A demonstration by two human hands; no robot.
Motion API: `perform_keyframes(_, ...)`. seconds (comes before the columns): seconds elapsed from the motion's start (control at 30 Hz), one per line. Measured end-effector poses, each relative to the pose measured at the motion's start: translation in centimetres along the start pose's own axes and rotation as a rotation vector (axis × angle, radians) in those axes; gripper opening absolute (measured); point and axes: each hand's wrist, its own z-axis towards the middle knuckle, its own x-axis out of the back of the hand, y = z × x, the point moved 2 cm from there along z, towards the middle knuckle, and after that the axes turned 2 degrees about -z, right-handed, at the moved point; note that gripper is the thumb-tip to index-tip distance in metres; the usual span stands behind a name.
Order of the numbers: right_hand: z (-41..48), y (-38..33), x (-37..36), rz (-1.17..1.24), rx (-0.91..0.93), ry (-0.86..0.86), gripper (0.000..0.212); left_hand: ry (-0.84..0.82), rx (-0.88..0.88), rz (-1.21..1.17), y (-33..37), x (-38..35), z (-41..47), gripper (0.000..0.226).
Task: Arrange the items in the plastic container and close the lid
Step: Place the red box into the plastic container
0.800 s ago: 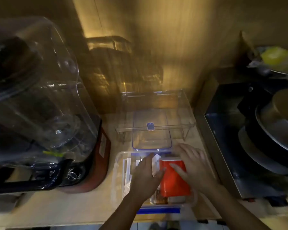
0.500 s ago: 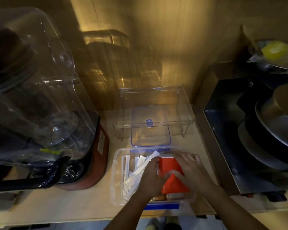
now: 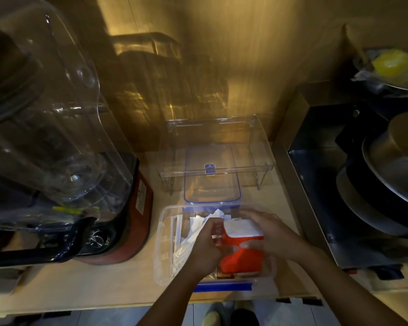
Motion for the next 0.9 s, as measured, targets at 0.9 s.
perform_keyframes(0.9, 0.0, -2.8, 1.7, 1.303, -0.477, -0.053, 0.047, 0.308, 0.383, 0.864, -2.2, 3.3, -1.0, 0.062)
